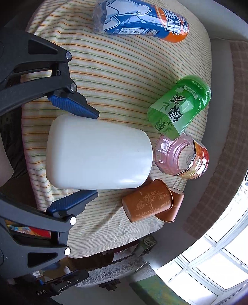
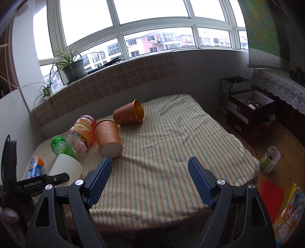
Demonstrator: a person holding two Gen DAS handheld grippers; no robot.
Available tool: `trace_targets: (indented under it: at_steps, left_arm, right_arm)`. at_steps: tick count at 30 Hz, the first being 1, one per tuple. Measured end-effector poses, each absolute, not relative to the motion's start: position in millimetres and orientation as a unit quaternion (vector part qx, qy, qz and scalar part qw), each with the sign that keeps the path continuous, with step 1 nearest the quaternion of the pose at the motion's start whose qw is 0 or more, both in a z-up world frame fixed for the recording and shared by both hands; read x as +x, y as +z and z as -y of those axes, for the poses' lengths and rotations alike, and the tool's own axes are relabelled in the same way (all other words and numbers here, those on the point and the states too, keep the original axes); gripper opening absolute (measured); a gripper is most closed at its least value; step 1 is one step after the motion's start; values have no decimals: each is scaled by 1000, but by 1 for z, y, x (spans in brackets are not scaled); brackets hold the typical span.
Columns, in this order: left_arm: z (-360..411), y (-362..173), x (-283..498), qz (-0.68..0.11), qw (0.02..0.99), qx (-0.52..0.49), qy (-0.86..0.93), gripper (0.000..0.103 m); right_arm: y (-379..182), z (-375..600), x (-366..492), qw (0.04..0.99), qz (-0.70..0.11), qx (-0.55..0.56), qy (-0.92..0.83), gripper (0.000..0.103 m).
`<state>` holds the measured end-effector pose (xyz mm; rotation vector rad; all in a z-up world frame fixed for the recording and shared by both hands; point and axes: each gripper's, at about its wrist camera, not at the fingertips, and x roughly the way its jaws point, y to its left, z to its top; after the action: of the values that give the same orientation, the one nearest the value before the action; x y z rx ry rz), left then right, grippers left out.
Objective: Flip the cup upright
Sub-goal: 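Lift the white cup with the left gripper toward the right gripper, then open the left gripper off the cup while the right gripper grasps its body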
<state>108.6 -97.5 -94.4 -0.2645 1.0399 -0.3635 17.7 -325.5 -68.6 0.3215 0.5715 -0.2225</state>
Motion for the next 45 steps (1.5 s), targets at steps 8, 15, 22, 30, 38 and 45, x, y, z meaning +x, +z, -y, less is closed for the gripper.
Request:
trace_targets:
  at_steps: [8,15,22,30,38,45]
  left_arm:
    - [101,-91,107,-491,842,-120,-190,80]
    - [93,-81,96,-483,843,-112,-207,84]
    - [69,-76,72,-480,848,-90,-206,84]
    - [32,-63,39,-441,885,-52,-140,84]
    - [6,-58,18,-417,901,-50,-105,84]
    - [0,-69,21,-436,889,-80,-111,84]
  right_arm:
    - [-68,319,19,940,-286,160,-92,82]
    - [-64,308,25,940,-295,158,-69,82]
    - [-61,286,50,930,-321,178,4,82]
    - [-72,256,92,898,-376,209,91,82]
    - [-92,238,131,852,-441,246,139,82]
    - [-109,232,160,812,-484,285,159,82]
